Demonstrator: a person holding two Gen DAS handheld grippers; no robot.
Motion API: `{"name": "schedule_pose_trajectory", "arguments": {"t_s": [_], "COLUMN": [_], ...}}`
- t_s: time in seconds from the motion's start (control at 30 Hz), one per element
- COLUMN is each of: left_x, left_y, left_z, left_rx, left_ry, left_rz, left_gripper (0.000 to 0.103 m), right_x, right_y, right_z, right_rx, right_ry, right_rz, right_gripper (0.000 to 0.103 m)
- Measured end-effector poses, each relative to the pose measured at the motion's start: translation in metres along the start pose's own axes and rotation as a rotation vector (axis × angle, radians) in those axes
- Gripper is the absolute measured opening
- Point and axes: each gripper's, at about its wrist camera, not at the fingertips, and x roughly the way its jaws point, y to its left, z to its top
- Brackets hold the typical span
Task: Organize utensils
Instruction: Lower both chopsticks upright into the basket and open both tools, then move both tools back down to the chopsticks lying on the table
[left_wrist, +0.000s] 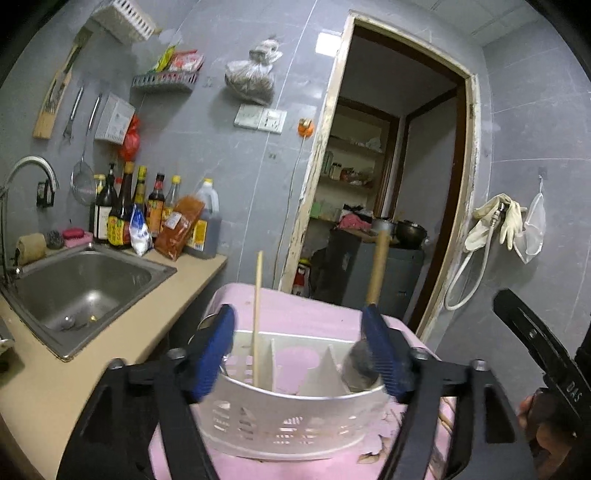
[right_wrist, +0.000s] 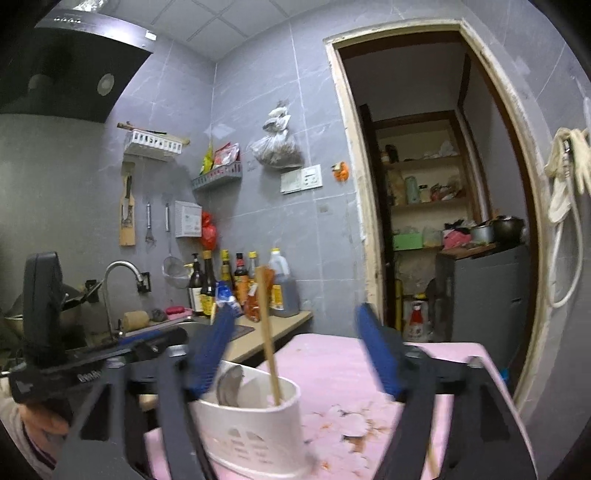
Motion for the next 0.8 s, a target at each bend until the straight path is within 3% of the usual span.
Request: {"name": "schedule_pose_trajectory", "arguments": {"t_s": [0.03,0.13,0.4,0.53,0.8], "left_x": [-0.004,-0.014,-0.027,-0.02,0.016], "left_y": [-0.005,-0.018,-0.053,-0.067,-0.094], "left_z": [-0.001,-0.003,-0.022,-0.034,-0.069], "left_rx": [0.007,0.044,0.167,0.197,0.206], "left_ry": [-0.015,-0.06,-0.05,0.046,0.305], "left_rz": [0.006,0.028,0.008,-0.055,-0.146], "left_gripper": [0.085,0.088,0.092,0.092,0.092], "right_x": [-0.005,-0.027,-0.074,-0.084,-0.075], "right_y": [-0.001,-0.005,-0.023,-0.043,-0.088], "right_z": [0.001,0.002,-0.004,-0.01,-0.039], "right_rx": [-0.012,-0.068,-0.172,-0.19,-0.149], "right_ry": [-0.009,-0.03,-0.014,0.037,0.279], "right_rz": [-0.017,-0.079,-0.19,-0.252,-0.323], "right_gripper": [0.09,0.103,0.103,0.103,0.103]}}
